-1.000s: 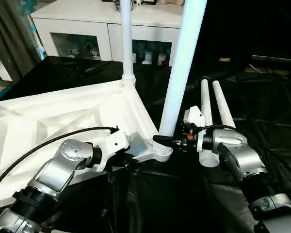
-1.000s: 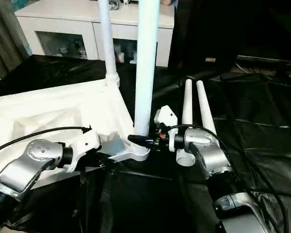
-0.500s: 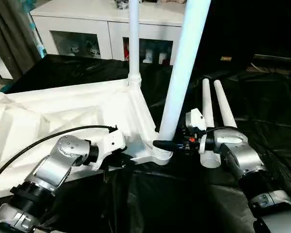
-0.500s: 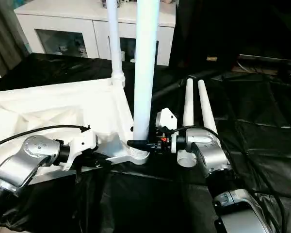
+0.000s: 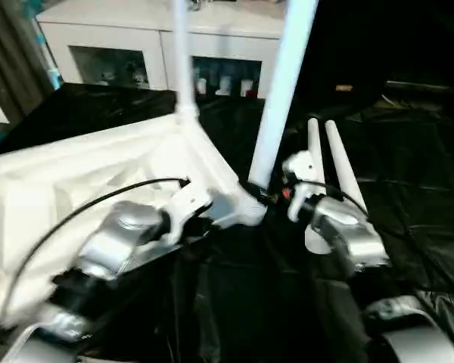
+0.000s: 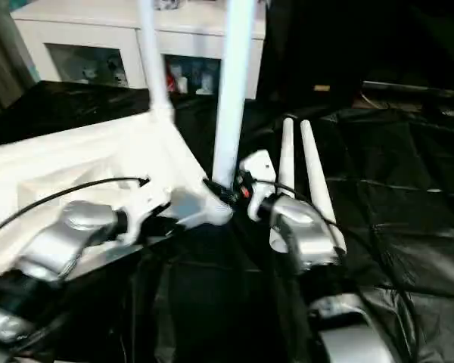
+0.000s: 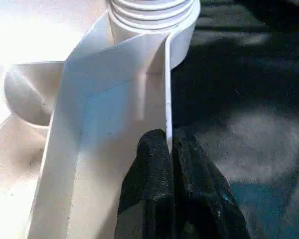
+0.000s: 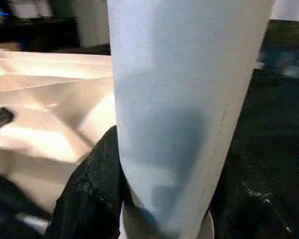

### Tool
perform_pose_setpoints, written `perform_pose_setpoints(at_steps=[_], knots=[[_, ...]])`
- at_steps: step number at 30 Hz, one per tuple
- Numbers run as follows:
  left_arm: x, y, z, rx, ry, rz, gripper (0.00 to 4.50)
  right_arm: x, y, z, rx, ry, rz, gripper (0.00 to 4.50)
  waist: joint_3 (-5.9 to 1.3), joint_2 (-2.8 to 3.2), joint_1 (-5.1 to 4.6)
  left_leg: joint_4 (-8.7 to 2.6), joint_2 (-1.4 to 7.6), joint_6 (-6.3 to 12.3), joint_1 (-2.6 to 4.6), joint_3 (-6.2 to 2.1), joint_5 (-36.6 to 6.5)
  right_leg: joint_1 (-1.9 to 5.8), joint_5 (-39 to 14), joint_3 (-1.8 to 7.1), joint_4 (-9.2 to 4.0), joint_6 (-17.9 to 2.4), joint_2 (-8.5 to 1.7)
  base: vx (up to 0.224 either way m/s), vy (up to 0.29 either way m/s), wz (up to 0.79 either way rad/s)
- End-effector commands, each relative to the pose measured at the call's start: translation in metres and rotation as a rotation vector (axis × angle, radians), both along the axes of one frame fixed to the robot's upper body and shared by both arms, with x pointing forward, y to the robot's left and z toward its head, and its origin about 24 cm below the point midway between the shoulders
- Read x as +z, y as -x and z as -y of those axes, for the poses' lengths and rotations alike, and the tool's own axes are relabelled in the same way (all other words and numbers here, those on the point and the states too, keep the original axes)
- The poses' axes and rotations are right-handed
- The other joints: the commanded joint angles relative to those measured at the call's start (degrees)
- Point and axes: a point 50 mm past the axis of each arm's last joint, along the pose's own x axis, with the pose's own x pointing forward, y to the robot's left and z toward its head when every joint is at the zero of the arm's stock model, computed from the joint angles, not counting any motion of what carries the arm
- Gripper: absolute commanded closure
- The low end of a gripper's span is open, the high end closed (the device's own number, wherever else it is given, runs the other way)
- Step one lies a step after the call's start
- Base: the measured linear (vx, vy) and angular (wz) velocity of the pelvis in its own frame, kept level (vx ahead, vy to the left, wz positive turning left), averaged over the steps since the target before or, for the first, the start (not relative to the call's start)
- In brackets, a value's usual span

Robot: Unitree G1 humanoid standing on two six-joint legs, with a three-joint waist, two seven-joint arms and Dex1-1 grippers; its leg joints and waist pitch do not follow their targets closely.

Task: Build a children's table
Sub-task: Insert table leg to table base

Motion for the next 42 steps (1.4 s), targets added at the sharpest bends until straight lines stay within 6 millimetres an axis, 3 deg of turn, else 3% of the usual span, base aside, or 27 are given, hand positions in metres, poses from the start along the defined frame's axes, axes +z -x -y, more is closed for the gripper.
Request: perform_pose_setpoints(at_steps=[1, 3, 7, 10, 15, 24, 25, 29, 30, 36, 38, 39, 40, 42], knots=[[0.028, -0.017, 0.007, 0.114, 0.013, 0.129, 4.50, -0.063, 0.022, 0.003, -0.099, 0.083, -0.290, 2.62, -2.16, 1.20, 0.07, -6.12, 5.25, -2.71, 1.02, -2.56, -20.77, 0.31, -18.22, 2.75, -5.24, -12.85, -4.72, 0.000, 0.000, 0.00], [0.024, -0.018, 0.018, 0.175, 0.011, 0.117, 4.50, -0.069, 0.022, -0.004, -0.164, 0.078, -0.329, 2.62, -2.28, 0.82, 0.13, -6.02, 5.20, -2.09, 0.84, -2.36, -18.87, 0.58, -15.67, 2.73, -5.21, -13.33, -4.63, 0.000, 0.000, 0.00], [0.018, -0.018, 0.038, 0.213, -0.006, 0.109, 4.50, -0.072, 0.020, -0.015, -0.241, 0.101, -0.348, 2.62, -2.58, 0.94, 0.14, -5.76, 5.08, -1.19, 0.58, -2.21, -15.45, 1.10, -9.29, 2.46, -4.71, -14.99, -4.41, 0.000, 0.000, 0.00], [0.018, -0.018, 0.041, 0.208, -0.003, 0.110, 4.50, -0.072, 0.020, -0.020, -0.220, 0.107, -0.349, 2.62, -2.81, 0.92, 0.31, -5.80, 5.05, -0.50, 0.61, -2.27, -16.36, 1.33, -11.15, 2.38, -4.94, -14.20, -4.48, 0.000, 0.000, 0.00], [0.020, -0.018, 0.040, 0.209, -0.005, 0.111, 4.50, -0.072, 0.020, -0.021, -0.212, 0.124, -0.345, 2.62, -2.75, 1.00, 0.24, -6.04, 5.14, -1.31, 0.76, -2.42, -19.33, 0.98, -14.68, 2.40, -5.27, -12.88, -4.42, 0.000, 0.000, 0.00], [0.019, -0.017, 0.039, 0.214, 0.001, 0.108, 4.50, -0.071, 0.018, -0.020, -0.212, 0.132, -0.354, 2.62, -2.77, 0.76, 0.17, -6.17, 5.14, -1.31, 0.70, -2.38, -18.53, 0.97, -13.78, 2.41, -5.35, -12.40, -4.41, 0.000, 0.000, 0.00], [0.019, -0.016, 0.039, 0.204, 0.008, 0.106, 4.50, -0.070, 0.017, -0.020, -0.211, 0.110, -0.357, 2.06, -2.71, 0.80, 0.17, -6.20, 5.15, -1.27, 0.67, -2.38, -18.60, 0.96, -13.71, 2.42, -5.35, -12.44, -4.42, 0.000, 0.000, 0.00], [0.020, -0.015, 0.039, 0.190, 0.018, 0.111, 4.50, -0.064, 0.014, -0.018, -0.200, 0.075, -0.336, 1.85, -2.86, 0.76, 0.27, -6.07, 5.19, -0.89, 0.63, -2.31, -17.26, 1.12, -12.07, 2.45, -5.27, -13.18, -4.54, 0.000, 0.000, 0.00], [0.020, -0.015, 0.039, 0.190, 0.020, 0.111, 4.50, -0.063, 0.013, -0.018, -0.197, 0.065, -0.331, 1.62, -2.86, 0.70, 0.19, -6.06, 5.18, -0.67, 0.55, -2.27, -16.90, 1.17, -11.36, 2.41, -5.14, -13.35, -4.46, 0.000, 0.000, 0.00], [0.021, -0.015, 0.038, 0.176, 0.032, 0.116, 4.50, -0.049, 0.008, -0.016, -0.138, -0.002, -0.269, 1.14, -2.92, 0.66, 0.28, -5.78, 5.25, 1.33, 0.48, -2.09, -13.60, 1.49, -8.33, 2.34, -4.93, -14.89, -4.59, 0.000, 0.000, 0.00], [0.022, -0.014, 0.039, 0.157, 0.038, 0.124, 4.50, -0.044, 0.006, -0.015, -0.113, -0.016, -0.242, 0.94, -3.17, 0.60, 0.33, -5.52, 5.24, 2.04, 0.39, -2.04, -11.40, 1.76, -5.53, 2.24, -4.61, -15.65, -4.58, 0.000, 0.000, 0.00], [0.023, -0.013, 0.039, 0.137, 0.044, 0.126, 4.50, -0.039, 0.005, -0.014, -0.084, -0.024, -0.215, 0.94, -3.41, 0.58, 0.36, -5.04, 5.17, 3.82, 0.18, -1.93, -7.15, 2.06, 0.16, 2.11, -3.93, -16.72, -4.56, 0.000, 0.000, 0.00], [0.024, -0.012, 0.039, 0.117, 0.048, 0.132, 4.50, -0.036, 0.004, -0.012, -0.068, -0.023, -0.197, 0.70, -3.39, 0.81, 0.39, -4.88, 5.14, 4.91, 0.20, -1.88, -5.54, 1.98, 2.41, 1.95, -3.73, -17.47, -4.46, 0.000, 0.000, 0.00], [0.024, -0.011, 0.036, 0.101, 0.045, 0.135, 4.50, -0.030, 0.003, -0.008, -0.036, -0.008, -0.163, 0.61, -3.57, 0.87, 0.43, -4.63, 5.12, 5.64, 0.37, -1.75, -4.68, 2.01, 4.18, 1.84, -3.53, -18.13, -4.40, 0.000, 0.000, 0.00]])
